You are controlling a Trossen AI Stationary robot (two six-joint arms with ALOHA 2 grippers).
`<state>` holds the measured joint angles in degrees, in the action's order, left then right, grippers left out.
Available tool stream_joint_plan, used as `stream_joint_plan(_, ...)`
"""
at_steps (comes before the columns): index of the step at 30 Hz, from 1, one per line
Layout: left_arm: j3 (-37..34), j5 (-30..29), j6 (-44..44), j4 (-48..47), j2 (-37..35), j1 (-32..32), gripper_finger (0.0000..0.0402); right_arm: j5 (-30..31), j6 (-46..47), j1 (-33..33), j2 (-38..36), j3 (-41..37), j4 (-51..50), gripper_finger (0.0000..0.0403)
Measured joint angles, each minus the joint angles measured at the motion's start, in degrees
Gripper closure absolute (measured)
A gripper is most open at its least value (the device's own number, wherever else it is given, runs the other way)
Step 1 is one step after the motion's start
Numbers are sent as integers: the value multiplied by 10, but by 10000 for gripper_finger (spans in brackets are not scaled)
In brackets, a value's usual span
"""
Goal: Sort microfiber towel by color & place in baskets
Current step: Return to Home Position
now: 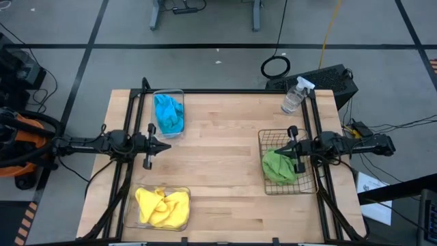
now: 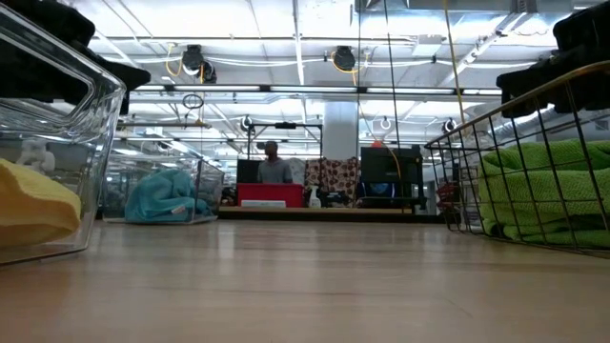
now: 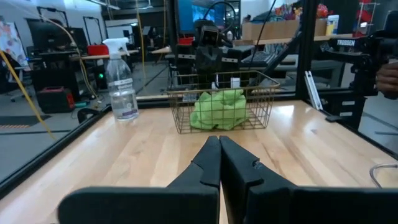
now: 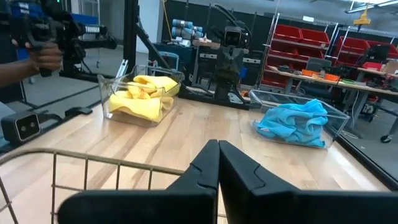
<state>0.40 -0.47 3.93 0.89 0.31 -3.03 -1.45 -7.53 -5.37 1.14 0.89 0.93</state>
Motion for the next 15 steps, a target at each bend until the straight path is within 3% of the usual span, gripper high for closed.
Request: stream_joint_plan(15, 0, 3, 10, -1, 0, 0, 400, -1, 9, 0, 1, 0, 0, 403)
